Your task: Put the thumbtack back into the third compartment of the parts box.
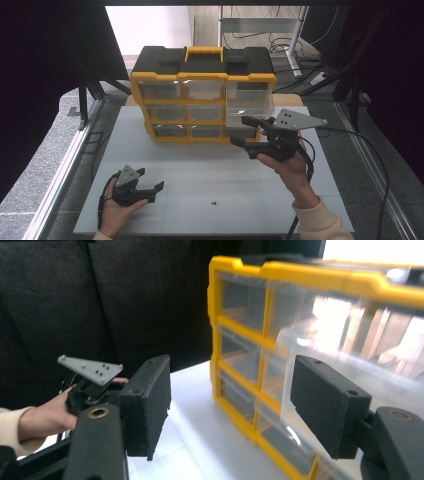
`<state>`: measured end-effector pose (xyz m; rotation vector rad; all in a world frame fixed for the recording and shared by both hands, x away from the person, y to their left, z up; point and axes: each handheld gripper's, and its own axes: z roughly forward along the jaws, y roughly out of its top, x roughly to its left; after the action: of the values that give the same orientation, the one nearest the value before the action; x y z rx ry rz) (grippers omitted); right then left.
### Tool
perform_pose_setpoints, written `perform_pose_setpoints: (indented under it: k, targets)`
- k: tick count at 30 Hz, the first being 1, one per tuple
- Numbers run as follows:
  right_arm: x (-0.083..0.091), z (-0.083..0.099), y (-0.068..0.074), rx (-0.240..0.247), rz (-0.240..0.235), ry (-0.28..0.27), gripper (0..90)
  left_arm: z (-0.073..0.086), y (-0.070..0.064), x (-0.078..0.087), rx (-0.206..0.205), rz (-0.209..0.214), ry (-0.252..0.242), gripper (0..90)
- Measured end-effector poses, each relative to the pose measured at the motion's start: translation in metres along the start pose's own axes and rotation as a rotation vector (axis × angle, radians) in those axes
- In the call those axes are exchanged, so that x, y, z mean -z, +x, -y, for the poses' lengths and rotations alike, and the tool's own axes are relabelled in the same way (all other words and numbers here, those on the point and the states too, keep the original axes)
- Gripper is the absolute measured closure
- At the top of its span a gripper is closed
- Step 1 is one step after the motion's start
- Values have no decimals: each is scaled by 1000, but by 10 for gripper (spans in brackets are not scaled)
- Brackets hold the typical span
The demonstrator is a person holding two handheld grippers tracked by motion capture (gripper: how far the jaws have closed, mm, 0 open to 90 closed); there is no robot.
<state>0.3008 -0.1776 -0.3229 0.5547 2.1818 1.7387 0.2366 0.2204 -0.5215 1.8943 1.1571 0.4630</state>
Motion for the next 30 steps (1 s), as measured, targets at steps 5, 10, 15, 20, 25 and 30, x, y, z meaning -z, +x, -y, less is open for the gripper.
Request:
perform_pose_setpoints:
  k: [5,10,15,20,25,30]
  targets:
    - [1,15,3,-5,-1,34,325,0,0,0,0,0,1,133]
    - [-1,31,4,-16,-22,80,320,0,0,0,1,0,0,133]
    - [-9,56,3,-41,-27,145,320,0,0,0,2,1,2,133]
    - [-16,80,4,-44,-41,212,319,0,0,0,4,0,-2,133]
    - [-23,99,4,-70,-53,257,320,0,0,0,1,1,-1,133]
    - [-33,116,5,-78,-65,315,322,0,0,1,-2,2,-1,133]
